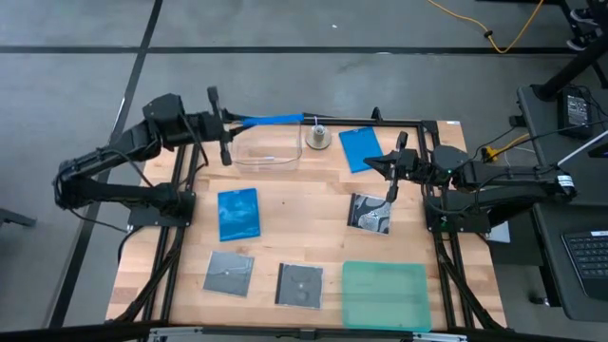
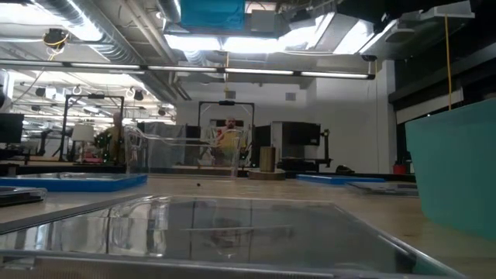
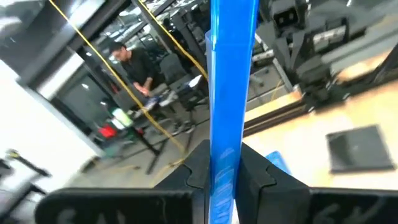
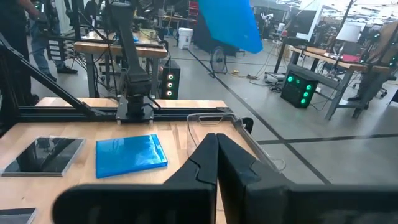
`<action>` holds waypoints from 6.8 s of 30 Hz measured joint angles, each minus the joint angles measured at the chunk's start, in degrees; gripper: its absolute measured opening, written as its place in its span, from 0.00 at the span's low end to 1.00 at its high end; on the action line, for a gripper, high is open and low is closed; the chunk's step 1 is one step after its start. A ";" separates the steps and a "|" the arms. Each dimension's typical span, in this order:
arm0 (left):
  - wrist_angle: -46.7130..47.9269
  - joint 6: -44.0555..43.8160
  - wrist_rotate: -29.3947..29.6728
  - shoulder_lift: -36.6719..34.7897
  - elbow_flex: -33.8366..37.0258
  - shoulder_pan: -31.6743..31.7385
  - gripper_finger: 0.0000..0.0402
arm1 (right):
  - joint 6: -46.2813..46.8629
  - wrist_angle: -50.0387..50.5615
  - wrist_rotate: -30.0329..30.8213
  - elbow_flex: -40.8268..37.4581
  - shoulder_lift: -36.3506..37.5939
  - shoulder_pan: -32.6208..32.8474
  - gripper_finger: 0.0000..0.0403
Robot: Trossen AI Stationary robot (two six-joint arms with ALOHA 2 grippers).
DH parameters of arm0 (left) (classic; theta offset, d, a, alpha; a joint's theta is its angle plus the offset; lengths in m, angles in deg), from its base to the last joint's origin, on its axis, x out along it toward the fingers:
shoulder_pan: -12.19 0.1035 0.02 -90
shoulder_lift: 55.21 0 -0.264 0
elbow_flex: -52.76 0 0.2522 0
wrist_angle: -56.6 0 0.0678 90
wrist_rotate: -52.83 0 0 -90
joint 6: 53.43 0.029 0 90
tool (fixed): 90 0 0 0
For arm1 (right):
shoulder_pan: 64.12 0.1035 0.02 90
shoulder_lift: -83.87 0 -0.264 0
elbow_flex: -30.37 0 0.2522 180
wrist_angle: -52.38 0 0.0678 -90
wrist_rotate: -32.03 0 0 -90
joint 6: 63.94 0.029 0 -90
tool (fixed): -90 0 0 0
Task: Pick & place jewel cases by type
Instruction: Put the bottom right blue cd case into the green bin
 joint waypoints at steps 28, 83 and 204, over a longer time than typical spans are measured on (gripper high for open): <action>-7.29 51.74 24.21 -0.02 0.00 -23.68 0.07 | 4.60 2.84 0.01 0.06 -0.04 0.01 0.01; -0.77 -27.85 16.20 2.84 0.02 -22.13 0.08 | 1.07 2.78 -0.09 0.06 0.00 0.00 0.01; 9.52 -63.78 -28.00 17.66 0.03 -4.28 0.08 | 17.65 42.71 -63.09 58.34 -51.11 -21.45 0.35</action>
